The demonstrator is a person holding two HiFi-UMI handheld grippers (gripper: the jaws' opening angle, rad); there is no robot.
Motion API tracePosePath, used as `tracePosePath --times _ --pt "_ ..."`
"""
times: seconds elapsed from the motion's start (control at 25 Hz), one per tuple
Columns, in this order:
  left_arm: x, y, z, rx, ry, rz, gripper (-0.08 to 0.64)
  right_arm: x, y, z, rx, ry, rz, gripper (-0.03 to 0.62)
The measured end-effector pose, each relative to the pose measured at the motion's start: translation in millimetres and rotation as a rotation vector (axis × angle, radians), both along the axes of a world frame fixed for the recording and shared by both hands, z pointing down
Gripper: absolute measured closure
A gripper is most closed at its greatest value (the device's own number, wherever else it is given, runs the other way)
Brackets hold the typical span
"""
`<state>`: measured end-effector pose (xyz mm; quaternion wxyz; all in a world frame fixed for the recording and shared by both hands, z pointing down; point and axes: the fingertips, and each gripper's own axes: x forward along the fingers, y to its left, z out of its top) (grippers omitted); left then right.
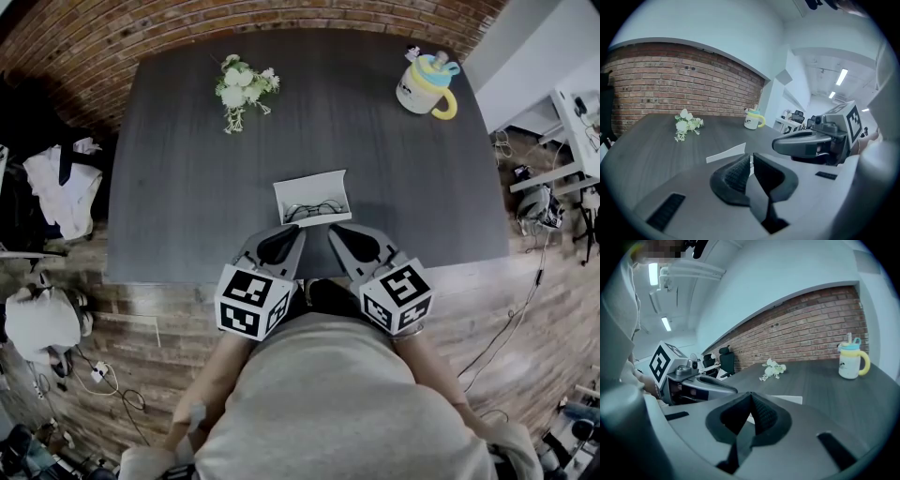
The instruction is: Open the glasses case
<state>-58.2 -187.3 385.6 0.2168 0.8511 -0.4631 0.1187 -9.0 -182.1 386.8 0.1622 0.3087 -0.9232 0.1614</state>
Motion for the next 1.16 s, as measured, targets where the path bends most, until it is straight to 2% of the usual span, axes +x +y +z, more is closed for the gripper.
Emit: tracePosePath --times 1.16 --pt "0.2 1.9 8.5 -0.044 0.011 0.007 0.522 0.0 5.2 11.4 -0.024 0.058 -0.002 0.588"
